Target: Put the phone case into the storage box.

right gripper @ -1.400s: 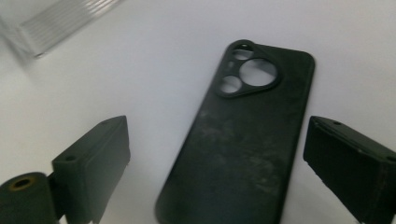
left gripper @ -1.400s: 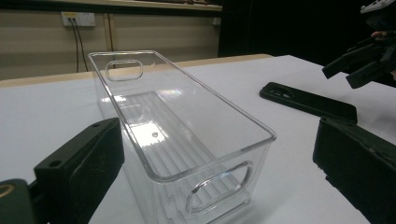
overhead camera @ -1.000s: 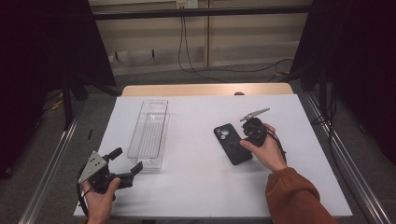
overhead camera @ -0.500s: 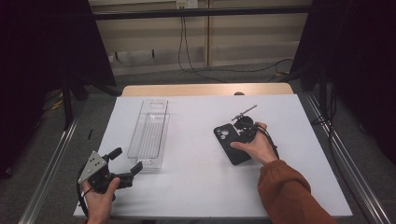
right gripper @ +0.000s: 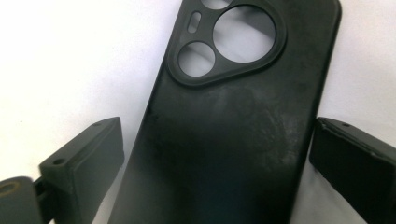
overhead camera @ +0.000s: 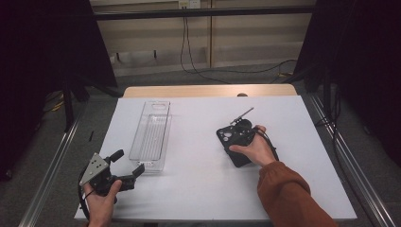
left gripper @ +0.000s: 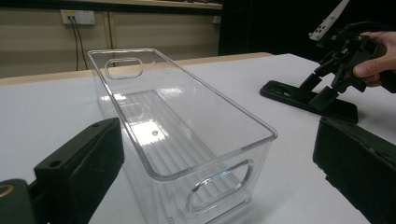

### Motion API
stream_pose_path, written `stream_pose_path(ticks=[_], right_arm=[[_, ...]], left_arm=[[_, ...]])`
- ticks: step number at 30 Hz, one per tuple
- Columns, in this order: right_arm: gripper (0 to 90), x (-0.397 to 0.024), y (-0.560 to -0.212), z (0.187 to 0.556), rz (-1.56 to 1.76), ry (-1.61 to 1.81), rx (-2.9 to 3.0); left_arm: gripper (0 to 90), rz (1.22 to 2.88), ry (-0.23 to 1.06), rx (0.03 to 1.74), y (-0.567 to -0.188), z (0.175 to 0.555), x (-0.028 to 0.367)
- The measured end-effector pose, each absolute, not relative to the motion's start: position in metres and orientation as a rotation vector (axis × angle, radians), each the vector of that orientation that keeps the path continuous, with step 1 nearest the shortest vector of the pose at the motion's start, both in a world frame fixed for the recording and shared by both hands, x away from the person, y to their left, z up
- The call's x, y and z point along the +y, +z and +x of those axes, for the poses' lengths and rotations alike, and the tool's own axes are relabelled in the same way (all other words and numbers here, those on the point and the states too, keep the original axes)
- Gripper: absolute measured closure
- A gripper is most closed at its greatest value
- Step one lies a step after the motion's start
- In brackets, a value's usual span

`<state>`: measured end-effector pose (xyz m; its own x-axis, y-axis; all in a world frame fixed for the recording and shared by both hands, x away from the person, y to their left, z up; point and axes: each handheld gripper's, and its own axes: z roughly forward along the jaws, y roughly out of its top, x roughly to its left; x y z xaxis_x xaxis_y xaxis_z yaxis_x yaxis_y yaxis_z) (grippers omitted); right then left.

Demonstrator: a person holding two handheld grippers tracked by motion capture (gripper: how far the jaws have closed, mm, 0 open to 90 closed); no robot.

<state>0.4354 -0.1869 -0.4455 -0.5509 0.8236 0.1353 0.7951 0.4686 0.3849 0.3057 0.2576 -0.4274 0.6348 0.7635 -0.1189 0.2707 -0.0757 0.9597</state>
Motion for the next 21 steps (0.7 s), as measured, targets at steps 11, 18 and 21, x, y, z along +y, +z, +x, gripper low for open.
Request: stream_pose_path(ticks=[11, 18, 21], right_arm=[[1.0, -0.176, -0.449, 0.435, 1.407, 0.523, 2.605], [2.6, -0.174, -0.448, 0.434, 1.416, 0.506, 2.598], [4.3, -0.174, -0.448, 0.434, 1.401, 0.5, 2.6]], left_arm=[[2.1, 1.644, 0.504, 0.86, -0.427, 0.306, 0.257], [2.1, 1.647, 0.505, 0.86, -0.428, 0.306, 0.257], [2.1, 1.648, 0.504, 0.858, -0.428, 0.305, 0.256]])
